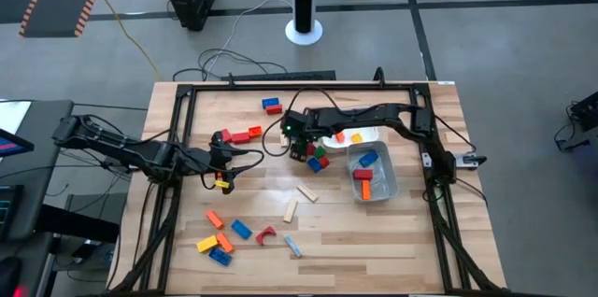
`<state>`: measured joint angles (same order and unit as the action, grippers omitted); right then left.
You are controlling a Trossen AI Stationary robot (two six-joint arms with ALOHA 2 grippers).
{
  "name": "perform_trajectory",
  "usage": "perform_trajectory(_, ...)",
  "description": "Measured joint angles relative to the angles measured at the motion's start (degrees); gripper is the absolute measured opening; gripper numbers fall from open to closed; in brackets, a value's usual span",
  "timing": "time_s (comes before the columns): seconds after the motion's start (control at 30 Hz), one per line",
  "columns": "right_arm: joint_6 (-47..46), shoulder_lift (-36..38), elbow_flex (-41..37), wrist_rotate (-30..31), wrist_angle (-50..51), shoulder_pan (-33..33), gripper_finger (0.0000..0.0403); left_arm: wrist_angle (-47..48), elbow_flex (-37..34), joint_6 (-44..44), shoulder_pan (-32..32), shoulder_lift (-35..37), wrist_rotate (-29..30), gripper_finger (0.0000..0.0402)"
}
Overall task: Sort blocks by size
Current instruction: Put the small green game piece into the white bin
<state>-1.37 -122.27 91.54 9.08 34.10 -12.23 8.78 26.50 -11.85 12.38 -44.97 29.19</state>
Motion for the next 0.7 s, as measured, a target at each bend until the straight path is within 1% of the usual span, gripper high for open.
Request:
perform_trajectory(0.13,-0.1,-1.7,-0.1,-0.1,0.9,0.2,0.0326,0.1,0.0,-0.3,0.0,0.0,0.0,0.0208)
perform_trajectory(0.33,0.5,-3.2,0.1,0.4,1.7,0.9,0.0298,0.9,0.0,-0.4,0.0,0.0,0.0,0.0208)
perform_trajectory(0.43,0.5,-3.2,0.1,0.4,1.6,1.0,0.0283,0.9,0.0,-0.4,0.0,0.0,0.0,0.0208)
perform_trajectory(0.6,0.2,-2.6,0.1,0.2,1.2,1.8,0.027,0.9,0.0,-0.4,0.0,0.0,0.0,0.0208)
perform_trajectory(0.7,-0.3,-2.0,1.1,0.0,3.3,3.0,0.0255,0.9,0.0,-0.2,0.0,0.0,0.0,0.0208)
